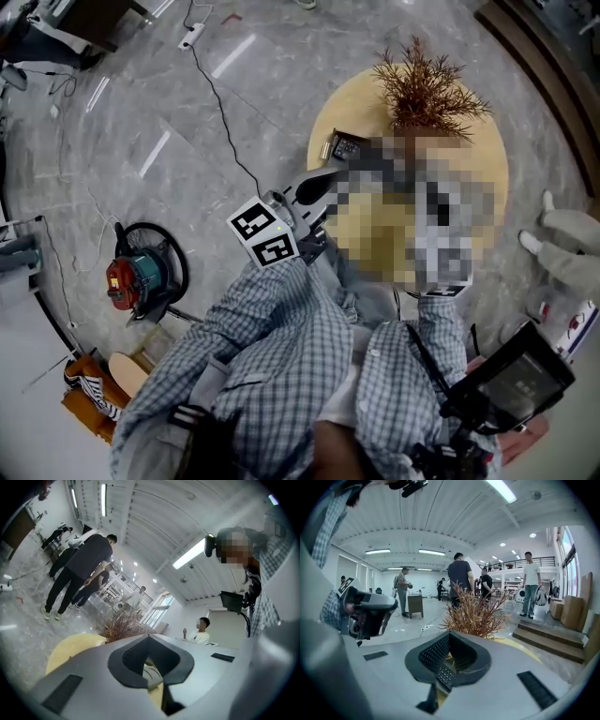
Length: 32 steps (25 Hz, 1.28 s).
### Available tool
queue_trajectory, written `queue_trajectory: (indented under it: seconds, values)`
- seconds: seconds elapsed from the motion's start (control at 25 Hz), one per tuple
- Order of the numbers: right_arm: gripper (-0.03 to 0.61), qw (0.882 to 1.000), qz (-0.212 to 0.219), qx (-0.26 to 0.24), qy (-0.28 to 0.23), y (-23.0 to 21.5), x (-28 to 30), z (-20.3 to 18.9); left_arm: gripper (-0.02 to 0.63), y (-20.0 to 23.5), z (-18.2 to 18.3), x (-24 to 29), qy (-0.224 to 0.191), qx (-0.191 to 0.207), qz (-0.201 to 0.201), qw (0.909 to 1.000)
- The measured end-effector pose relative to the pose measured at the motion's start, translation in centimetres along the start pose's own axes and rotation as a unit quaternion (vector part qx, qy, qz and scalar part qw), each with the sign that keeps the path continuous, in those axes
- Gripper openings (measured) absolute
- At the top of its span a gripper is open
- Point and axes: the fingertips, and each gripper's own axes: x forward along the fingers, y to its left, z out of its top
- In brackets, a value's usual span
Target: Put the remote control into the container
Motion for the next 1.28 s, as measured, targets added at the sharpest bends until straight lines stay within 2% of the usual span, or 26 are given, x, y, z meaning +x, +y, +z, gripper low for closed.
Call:
queue_trajectory:
  seconds: [0.16,0.32,0.56,0.76,0.88,1.08,1.28]
  values:
    - [0.006,0.999,-0.032,0.004,-0.033,-0.2,-1.5,1.4,0.008,-1.3,1.1,0.2,0.015,0.069,-0.010,0.9975]
    - [0.006,0.997,-0.040,-0.005,-0.059,0.1,-3.3,3.2,0.009,-3.5,2.2,0.8,0.013,0.137,-0.022,0.9902]
    - [0.006,0.993,-0.022,-0.057,-0.106,1.2,-5.5,5.5,0.009,-6.2,2.6,1.8,-0.018,0.198,-0.036,0.9794]
    - [0.006,0.986,-0.014,-0.070,-0.152,1.3,-8.9,7.2,0.008,-9.8,2.4,1.9,-0.036,0.249,-0.032,0.9673]
    - [0.006,0.983,-0.006,-0.074,-0.167,1.8,-11.2,8.2,0.008,-12.3,2.5,1.3,-0.042,0.268,-0.030,0.9619]
    - [0.006,0.980,0.003,-0.082,-0.182,2.0,-14.2,8.0,0.008,-15.0,1.1,0.4,-0.042,0.269,-0.018,0.9620]
    - [0.006,0.976,0.007,-0.091,-0.198,2.0,-17.3,8.0,0.009,-17.4,-0.2,-0.7,-0.050,0.281,-0.008,0.9582]
